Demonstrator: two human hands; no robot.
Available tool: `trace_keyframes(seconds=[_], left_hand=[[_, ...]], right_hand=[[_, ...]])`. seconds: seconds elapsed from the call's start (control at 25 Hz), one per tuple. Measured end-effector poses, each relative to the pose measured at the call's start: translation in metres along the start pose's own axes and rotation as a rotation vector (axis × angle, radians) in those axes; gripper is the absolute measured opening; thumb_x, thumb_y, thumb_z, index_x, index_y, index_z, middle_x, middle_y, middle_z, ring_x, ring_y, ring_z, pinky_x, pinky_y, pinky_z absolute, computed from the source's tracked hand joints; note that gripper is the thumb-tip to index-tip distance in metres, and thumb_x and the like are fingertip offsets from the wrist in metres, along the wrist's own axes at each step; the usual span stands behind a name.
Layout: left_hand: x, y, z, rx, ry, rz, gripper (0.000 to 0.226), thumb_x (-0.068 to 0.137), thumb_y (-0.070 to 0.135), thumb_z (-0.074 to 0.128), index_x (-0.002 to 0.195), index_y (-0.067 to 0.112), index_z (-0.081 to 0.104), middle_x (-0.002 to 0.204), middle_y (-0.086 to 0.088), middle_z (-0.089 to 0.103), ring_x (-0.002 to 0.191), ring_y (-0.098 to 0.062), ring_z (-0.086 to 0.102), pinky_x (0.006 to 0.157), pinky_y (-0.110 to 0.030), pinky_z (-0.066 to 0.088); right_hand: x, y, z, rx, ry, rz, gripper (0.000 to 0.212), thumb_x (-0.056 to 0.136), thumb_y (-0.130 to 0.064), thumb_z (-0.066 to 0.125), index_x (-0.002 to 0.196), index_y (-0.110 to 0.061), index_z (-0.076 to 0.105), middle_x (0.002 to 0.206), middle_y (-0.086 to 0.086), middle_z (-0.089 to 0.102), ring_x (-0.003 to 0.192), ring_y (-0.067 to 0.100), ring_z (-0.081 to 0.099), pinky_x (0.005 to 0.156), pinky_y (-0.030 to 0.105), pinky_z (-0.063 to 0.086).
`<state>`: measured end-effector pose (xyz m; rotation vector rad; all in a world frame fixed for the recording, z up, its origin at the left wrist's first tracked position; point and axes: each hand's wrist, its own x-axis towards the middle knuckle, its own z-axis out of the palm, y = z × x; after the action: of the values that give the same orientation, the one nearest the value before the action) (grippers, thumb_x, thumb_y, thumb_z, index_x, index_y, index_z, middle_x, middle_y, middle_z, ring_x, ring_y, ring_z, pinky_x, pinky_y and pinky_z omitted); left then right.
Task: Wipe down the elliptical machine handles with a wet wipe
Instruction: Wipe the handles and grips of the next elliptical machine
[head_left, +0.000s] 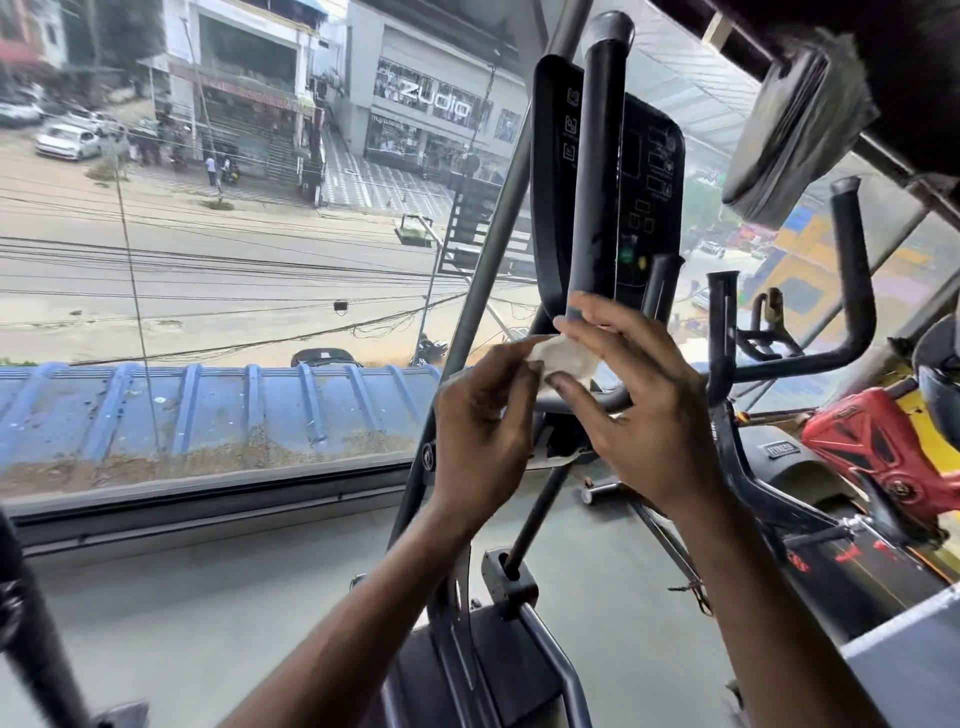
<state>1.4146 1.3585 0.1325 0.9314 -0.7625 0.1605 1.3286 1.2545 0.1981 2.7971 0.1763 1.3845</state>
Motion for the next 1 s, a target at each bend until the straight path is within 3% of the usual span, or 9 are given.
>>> trace_keyframes(seconds=[0.16,0.32,0.48,0.56,0.72,0.88,1.0], left_hand=[[0.007,0.004,-0.008,0.024,0.030,-0.026,0.013,0.097,0.010,0.062,0.102,0.021,0.068,0.096,0.009,0.075,0.095,-0.011,0.072,0.080,-0.046,0.060],[0.013,-0.022,-0.007,0.325,-0.050,-0.116,0.020,0.094,0.024,0.067,0.114,0.024,0.069,0.111,0.016,0.071,0.105,-0.001,0.066,0.089,-0.039,0.057],[0.010,-0.025,0.014,0.351,-0.045,-0.116,0.024,0.091,0.026,0.071,0.115,0.023,0.071,0.111,0.016,0.071,0.107,0.003,0.064,0.089,-0.030,0.055],[0.009,-0.024,0.021,0.341,0.008,-0.077,0.019,0.090,0.022,0.071,0.109,0.020,0.072,0.106,0.013,0.073,0.102,0.003,0.065,0.089,-0.023,0.052],[0.008,-0.029,0.026,0.371,0.080,-0.023,0.011,0.091,0.016,0.070,0.102,0.015,0.072,0.100,0.008,0.072,0.093,0.012,0.058,0.083,-0.006,0.040],[0.003,-0.030,0.032,0.398,0.137,-0.008,0.015,0.091,0.014,0.072,0.105,0.013,0.073,0.106,0.007,0.073,0.098,0.007,0.060,0.087,-0.001,0.036],[0.004,-0.030,0.031,0.432,0.145,0.004,0.015,0.090,0.016,0.073,0.104,0.011,0.073,0.105,0.005,0.074,0.099,-0.001,0.064,0.087,0.000,0.034]], right_hand=[[0.020,0.008,-0.011,-0.068,0.042,-0.072,0.018,0.092,-0.007,0.068,0.109,-0.001,0.074,0.107,0.012,0.069,0.093,0.025,0.066,0.083,0.027,0.053],[0.044,0.023,-0.021,-0.301,-0.096,-0.027,0.028,0.086,-0.018,0.074,0.113,-0.012,0.076,0.114,0.009,0.057,0.095,0.016,0.039,0.085,0.015,0.028],[0.054,0.029,-0.023,-0.280,-0.214,0.003,0.044,0.087,-0.014,0.074,0.130,-0.012,0.065,0.097,0.003,0.058,0.084,0.010,0.046,0.077,0.020,0.043],[0.056,0.026,-0.027,-0.244,-0.224,-0.016,0.034,0.087,-0.016,0.075,0.121,-0.014,0.068,0.093,0.002,0.062,0.076,0.013,0.054,0.073,0.019,0.042],[0.055,0.024,-0.021,-0.324,-0.322,-0.195,0.012,0.082,-0.015,0.080,0.093,-0.010,0.077,0.088,0.002,0.063,0.080,0.019,0.061,0.076,0.019,0.046],[0.069,0.030,-0.018,-0.354,-0.232,-0.241,0.008,0.085,-0.011,0.078,0.090,-0.006,0.075,0.086,0.005,0.064,0.078,0.022,0.061,0.072,0.030,0.056],[0.074,0.031,-0.020,-0.342,-0.356,-0.322,0.006,0.085,-0.012,0.078,0.089,-0.008,0.076,0.085,0.004,0.063,0.078,0.022,0.060,0.071,0.031,0.055]])
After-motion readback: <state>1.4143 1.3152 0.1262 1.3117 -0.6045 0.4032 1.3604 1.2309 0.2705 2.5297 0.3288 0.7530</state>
